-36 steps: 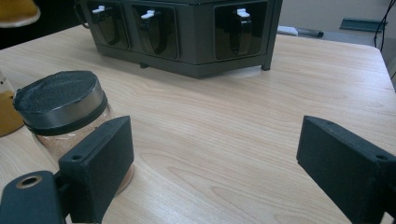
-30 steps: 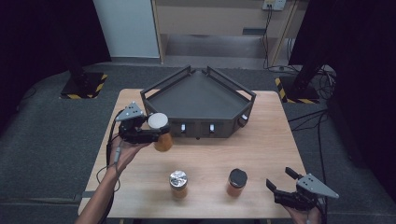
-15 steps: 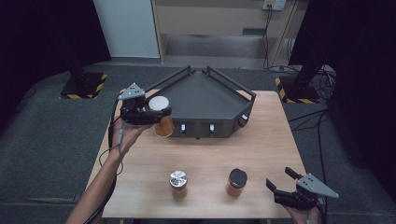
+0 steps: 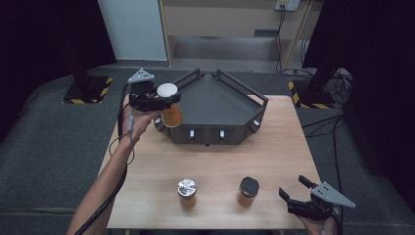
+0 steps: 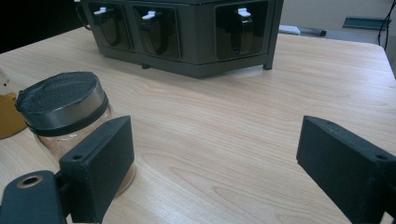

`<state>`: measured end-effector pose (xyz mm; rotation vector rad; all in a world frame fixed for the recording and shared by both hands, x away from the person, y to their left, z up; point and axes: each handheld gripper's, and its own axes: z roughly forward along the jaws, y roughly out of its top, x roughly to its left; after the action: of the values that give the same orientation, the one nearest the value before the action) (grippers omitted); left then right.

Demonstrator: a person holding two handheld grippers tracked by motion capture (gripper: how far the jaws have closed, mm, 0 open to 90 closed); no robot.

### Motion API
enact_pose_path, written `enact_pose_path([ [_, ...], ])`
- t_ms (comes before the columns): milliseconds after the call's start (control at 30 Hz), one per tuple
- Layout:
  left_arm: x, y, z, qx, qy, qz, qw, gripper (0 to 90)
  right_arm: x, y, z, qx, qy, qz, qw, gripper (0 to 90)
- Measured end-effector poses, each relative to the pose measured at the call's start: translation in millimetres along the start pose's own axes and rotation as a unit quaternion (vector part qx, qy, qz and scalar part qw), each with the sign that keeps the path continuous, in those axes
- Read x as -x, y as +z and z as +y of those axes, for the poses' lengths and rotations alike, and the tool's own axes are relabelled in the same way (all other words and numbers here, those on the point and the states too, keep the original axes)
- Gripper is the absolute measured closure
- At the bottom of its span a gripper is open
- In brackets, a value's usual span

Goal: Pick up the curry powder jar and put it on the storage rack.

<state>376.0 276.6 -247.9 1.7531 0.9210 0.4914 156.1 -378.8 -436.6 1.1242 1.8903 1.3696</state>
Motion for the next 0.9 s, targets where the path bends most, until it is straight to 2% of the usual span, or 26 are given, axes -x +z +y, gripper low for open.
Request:
enact_pose_path([
  [233, -1.5, 19.8, 7.9, -0.002, -0.008, 0.019, 0.9998, 32.2, 0.6, -0.2, -0.3, 0.0, 0.002, 0.001, 1.0, 11.0],
  [333, -0.6, 28.7, 11.2, -0.005, -0.01, 0.036, 0.9993, 32.2, 1.0, -0.3, -0.5, 0.001, 0.002, 0.002, 1.0, 11.0],
  [467, -3.9, 39.1, 10.2, 0.001, -0.025, 0.047, 0.9986, 32.2, 1.4, -0.4, -0.6, 0.001, 0.002, 0.003, 1.0, 11.0],
  [667, -4.5, 52.6, 11.5, -0.002, -0.027, 0.063, 0.9977, 32.3, 1.8, 0.0, -0.7, 0.0, 0.004, 0.004, 1.0, 11.1],
  [700, -3.4, 57.3, 11.1, -0.002, -0.025, 0.072, 0.997, 32.2, 1.8, -0.1, -0.7, 0.001, 0.004, 0.004, 1.0, 11.1],
  [767, -1.9, 59.3, 10.1, 0.0, -0.024, 0.078, 0.9967, 32.2, 2.0, -0.2, -0.8, 0.001, 0.004, 0.004, 1.0, 11.1],
  [900, -6.1, 66.5, 5.5, 0.002, -0.04, 0.083, 0.9957, 32.2, 2.2, -0.2, -0.6, 0.0, 0.005, 0.004, 1.0, 11.1],
])
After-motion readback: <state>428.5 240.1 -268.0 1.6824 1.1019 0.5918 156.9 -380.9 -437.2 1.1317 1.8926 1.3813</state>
